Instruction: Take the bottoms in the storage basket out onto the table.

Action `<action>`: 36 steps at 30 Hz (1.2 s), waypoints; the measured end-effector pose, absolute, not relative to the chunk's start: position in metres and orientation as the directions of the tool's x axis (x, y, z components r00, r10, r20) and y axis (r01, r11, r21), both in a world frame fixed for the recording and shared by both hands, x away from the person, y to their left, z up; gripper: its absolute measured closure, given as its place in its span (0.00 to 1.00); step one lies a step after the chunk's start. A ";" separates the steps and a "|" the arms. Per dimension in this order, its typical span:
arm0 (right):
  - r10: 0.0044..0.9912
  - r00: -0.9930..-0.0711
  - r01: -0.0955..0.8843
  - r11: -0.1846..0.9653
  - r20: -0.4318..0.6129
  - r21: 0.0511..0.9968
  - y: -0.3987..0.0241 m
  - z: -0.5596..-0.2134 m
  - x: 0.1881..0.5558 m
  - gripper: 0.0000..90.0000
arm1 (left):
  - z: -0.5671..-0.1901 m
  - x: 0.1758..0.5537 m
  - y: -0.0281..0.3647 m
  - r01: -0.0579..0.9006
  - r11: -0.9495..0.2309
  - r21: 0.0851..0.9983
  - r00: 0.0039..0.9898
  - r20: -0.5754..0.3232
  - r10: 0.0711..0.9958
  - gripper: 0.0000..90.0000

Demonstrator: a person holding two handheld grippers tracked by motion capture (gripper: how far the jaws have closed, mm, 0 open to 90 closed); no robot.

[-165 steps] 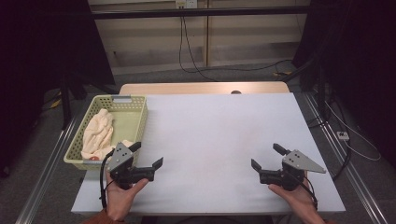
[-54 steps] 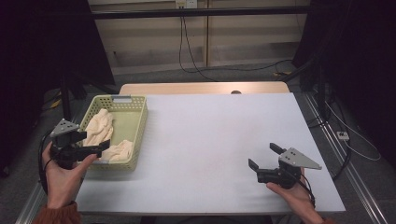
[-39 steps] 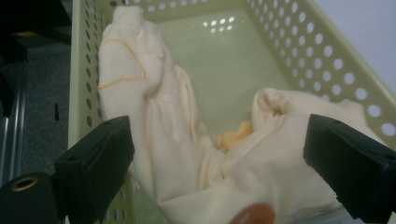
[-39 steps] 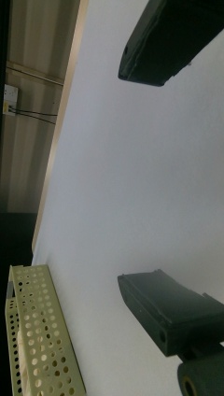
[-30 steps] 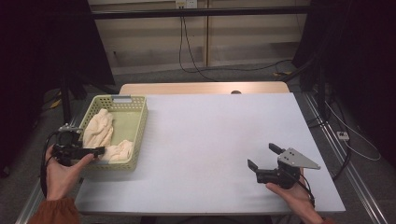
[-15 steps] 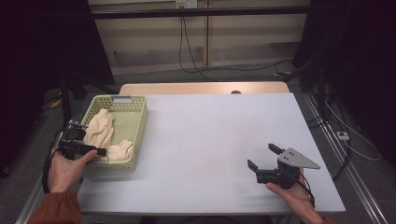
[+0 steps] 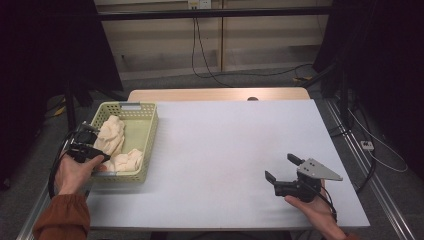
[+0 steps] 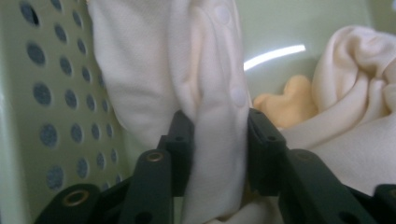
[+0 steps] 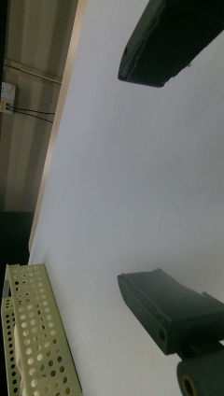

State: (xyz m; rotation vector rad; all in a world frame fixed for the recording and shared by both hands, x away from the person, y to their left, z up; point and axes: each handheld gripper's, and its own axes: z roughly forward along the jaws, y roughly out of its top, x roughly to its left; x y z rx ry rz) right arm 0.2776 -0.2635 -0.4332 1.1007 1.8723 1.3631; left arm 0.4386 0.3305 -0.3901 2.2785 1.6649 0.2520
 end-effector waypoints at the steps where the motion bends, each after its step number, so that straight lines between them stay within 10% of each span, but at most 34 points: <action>1: 0.867 -0.498 0.287 0.141 0.022 0.947 -0.263 -0.433 0.278 0.04 | -0.389 0.441 0.329 0.891 -0.290 0.351 0.319 -0.027 0.947 0.77; 13: 0.865 -0.500 0.287 0.142 0.022 0.947 -0.263 -0.434 0.278 0.04 | -0.399 0.465 0.320 0.856 -0.293 0.425 0.341 -0.039 0.939 0.74; 19: 0.863 -0.504 0.285 0.142 0.022 0.948 -0.263 -0.433 0.278 0.04 | -0.405 0.472 0.320 0.890 -0.295 0.348 0.312 0.009 0.950 0.45; 26: 0.862 -0.506 0.285 0.143 0.022 0.948 -0.263 -0.433 0.278 0.04 | -0.414 0.483 0.316 0.926 -0.274 0.259 0.278 0.021 0.960 0.37; 36: 0.862 -0.506 0.287 0.142 0.024 0.947 -0.264 -0.433 0.276 0.04 | -0.418 0.486 0.303 0.920 -0.331 0.209 0.311 0.122 0.942 0.52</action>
